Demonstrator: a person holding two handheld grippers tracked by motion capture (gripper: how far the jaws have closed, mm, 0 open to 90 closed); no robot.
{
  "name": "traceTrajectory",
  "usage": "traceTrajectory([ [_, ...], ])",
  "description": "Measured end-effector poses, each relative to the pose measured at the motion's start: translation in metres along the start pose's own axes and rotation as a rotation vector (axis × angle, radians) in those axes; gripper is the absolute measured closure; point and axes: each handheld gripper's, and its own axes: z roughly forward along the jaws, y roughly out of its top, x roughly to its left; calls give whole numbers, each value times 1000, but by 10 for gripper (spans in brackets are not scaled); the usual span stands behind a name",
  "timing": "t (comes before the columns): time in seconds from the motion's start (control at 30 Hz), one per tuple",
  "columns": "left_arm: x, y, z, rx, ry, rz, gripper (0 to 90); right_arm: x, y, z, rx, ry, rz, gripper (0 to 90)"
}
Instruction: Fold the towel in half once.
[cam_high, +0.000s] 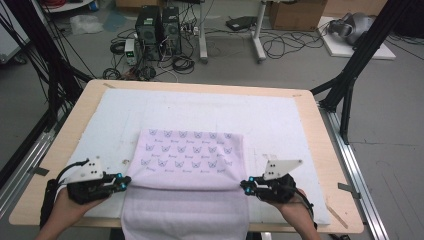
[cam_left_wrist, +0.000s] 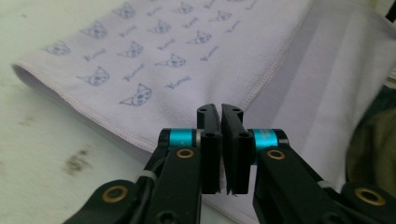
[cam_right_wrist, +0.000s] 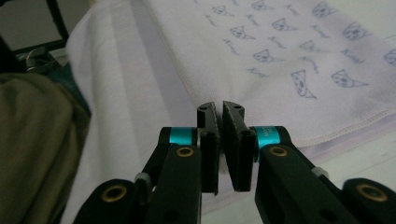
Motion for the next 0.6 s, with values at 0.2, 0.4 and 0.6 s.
traceTrajectory([
  [0.2, 9, -7, 16, 46, 6, 1, 606, -11, -6, -1, -29, -18, 44, 619],
  [0.4, 16, -13, 35, 76, -49, 3, 632, -23, -17, 28, 6, 21, 46, 588],
  [0.6, 11, -19, 46, 91, -72, 19, 793, -18, -21, 49, 97, 18, 11, 668],
])
